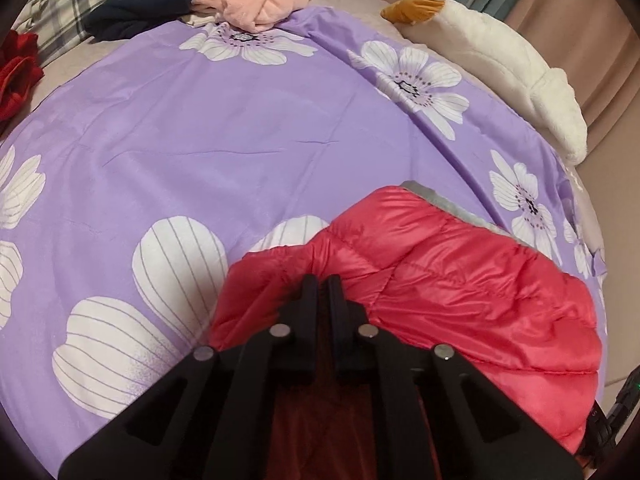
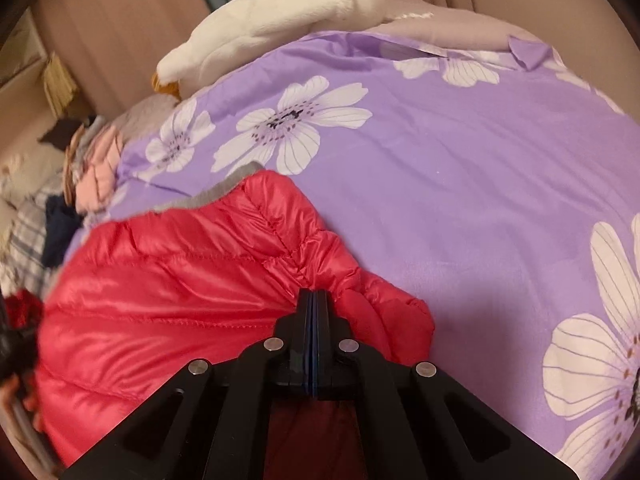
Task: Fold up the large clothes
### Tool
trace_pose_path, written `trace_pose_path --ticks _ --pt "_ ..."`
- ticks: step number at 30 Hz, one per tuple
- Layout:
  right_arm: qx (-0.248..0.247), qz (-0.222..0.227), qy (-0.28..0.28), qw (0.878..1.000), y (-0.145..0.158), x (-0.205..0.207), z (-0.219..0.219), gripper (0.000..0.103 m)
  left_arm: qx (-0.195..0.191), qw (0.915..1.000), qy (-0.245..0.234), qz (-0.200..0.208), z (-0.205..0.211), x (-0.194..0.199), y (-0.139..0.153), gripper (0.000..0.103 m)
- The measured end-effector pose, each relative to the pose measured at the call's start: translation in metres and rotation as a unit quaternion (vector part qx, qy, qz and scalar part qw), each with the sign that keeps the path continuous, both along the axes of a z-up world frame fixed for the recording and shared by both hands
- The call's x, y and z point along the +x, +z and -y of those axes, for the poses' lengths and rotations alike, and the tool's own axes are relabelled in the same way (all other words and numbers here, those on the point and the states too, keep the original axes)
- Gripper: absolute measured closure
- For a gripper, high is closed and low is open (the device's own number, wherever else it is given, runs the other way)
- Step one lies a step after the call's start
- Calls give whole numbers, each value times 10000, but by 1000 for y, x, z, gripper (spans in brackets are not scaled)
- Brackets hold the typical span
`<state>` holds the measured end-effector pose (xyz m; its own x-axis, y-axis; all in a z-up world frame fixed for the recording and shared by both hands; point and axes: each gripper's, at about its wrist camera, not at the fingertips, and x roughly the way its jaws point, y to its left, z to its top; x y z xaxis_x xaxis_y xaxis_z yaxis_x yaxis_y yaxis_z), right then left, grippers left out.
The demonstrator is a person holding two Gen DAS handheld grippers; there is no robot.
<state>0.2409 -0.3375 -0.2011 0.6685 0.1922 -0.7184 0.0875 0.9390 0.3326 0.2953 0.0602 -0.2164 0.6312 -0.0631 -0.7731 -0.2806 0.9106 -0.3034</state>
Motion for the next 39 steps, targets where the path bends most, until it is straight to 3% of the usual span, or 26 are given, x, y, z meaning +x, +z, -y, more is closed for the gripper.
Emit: trace_pose_path --ticks 4,10,16,18,21,24,28,31,34,38,39 --pt "452 62 22 9990 -10 0 12 103 -24 9999 30 100 -4 -2 -9 97" --pt "158 161 41 9997 -10 0 4 103 316 9992 121 205 1 -2 -10 99" --pt "-22 216 -55 9997 1 -8 -1 103 277 9990 163 311 -4 -17 5 99" --pt "-9 333 -110 9994 7 -17 -1 103 335 9977 324 492 -4 -36 18 100" --pt "416 552 -182 9974 20 -36 7 103 402 9936 66 1056 4 -67 39 99" --pt "861 824 -18 9929 34 -56 7 103 148 9921 -142 1235 12 -87 43 98" --pt "582 1165 478 9903 49 -75 -23 103 -414 9887 -541 1334 28 -103 36 98" --pt "417 1265 1017 9859 46 -73 -55 103 -256 9832 -963 1528 50 -104 34 97" --pt "82 1059 1116 9880 22 -57 -81 103 21 9873 -971 1254 63 -90 9 96" --pt "546 700 999 9910 4 -39 -67 103 -933 9882 -710 987 40 -72 -16 98" --pt "467 665 1012 9915 2 -36 -66 103 -989 9883 -715 910 39 -68 -18 98"
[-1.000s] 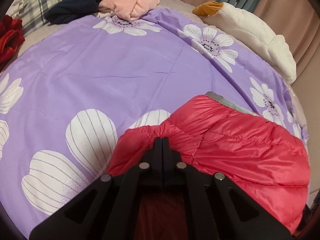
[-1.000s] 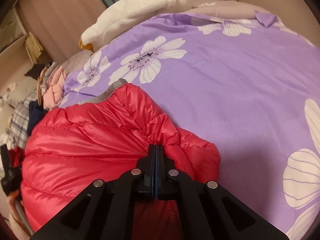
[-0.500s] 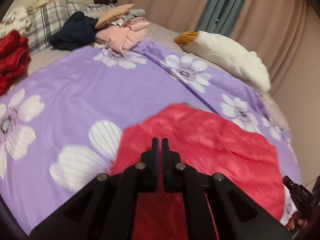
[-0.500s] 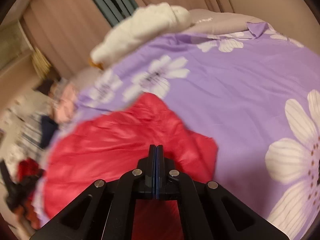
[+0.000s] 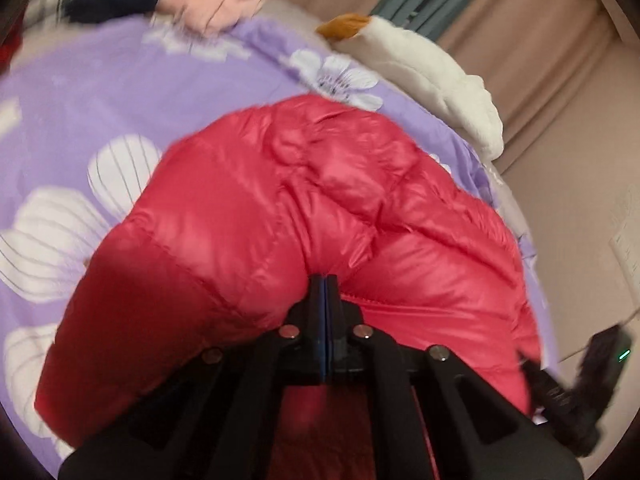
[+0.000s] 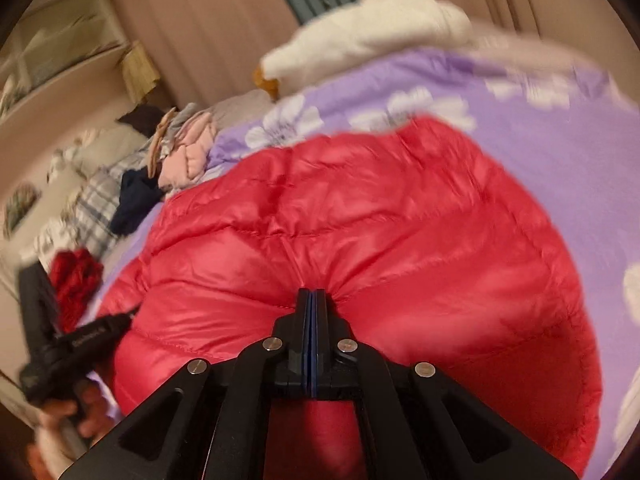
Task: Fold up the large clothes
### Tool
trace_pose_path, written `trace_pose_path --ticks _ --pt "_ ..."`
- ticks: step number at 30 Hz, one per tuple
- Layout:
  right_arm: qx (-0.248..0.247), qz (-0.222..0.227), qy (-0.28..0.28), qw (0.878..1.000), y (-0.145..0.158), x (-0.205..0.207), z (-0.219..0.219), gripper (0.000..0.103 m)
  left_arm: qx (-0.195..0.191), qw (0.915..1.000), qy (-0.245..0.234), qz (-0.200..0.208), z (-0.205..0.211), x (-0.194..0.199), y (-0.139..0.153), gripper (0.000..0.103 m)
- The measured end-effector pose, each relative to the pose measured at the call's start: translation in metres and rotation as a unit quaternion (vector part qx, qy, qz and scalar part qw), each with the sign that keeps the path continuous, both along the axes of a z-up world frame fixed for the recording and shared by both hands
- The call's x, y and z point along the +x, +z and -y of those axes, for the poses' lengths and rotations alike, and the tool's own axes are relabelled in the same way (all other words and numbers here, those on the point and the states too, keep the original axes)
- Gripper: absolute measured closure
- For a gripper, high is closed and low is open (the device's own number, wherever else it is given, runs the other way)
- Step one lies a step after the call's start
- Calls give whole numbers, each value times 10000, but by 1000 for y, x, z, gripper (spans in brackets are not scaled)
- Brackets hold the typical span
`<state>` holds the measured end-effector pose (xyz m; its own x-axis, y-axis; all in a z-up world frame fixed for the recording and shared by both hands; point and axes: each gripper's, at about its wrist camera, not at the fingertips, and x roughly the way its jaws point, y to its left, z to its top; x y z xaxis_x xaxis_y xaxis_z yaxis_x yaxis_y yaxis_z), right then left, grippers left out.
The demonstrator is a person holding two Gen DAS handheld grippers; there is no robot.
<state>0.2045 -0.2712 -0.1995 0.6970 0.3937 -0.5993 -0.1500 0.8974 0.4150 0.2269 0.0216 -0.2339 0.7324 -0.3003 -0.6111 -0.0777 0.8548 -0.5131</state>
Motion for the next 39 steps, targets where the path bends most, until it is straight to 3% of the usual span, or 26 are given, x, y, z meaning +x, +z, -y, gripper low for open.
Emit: trace_pose_path --ticks 1,4,6,9,13,20,22,24,26,28,30,32,34,39 --pt "-260 38 -40 9996 -3 2 -2 103 117 9999 -18 -26 2 2 1 98" --pt "-851 216 -150 9960 -7 -3 -17 103 997 9949 30 155 24 1 2 98" --pt "-789 212 -166 9965 -10 -4 -15 103 1195 9926 78 187 29 1 -3 98" --pt "-367 65 -68 9993 -15 0 -3 103 1007 9949 5 100 22 8 -7 98" --pt "-690 156 -76 9975 -15 -3 -12 103 1019 9947 -46 103 21 11 -10 98" --pt "-629 147 -107 9979 -9 -7 -13 103 842 9964 -1 89 17 5 -3 98" --pt "-695 217 -126 9973 -7 -9 -15 103 615 9981 55 29 12 0 -1 98" --pt "-596 218 -153 9979 -6 -10 -11 103 124 9998 102 -134 2 -6 2 99" --pt "-328 189 -194 9991 -5 -11 -5 103 -483 9983 91 -300 -13 -16 3 97" --pt "-48 136 -212 9997 -6 -11 2 103 -812 9960 44 -379 -25 -28 5 92" --pt "174 118 -177 9996 -7 -11 7 103 -1109 9932 41 -337 -34 -47 8 81" --pt "264 100 -143 9995 -9 -12 8 103 -1571 9872 89 -244 -44 -68 7 50" --pt "258 81 -145 9995 -7 -12 7 103 -1925 9811 138 -166 -51 -85 7 33" --pt "326 -38 -251 9991 -3 -13 7 103 -2187 9754 90 -262 -50 -106 4 21"
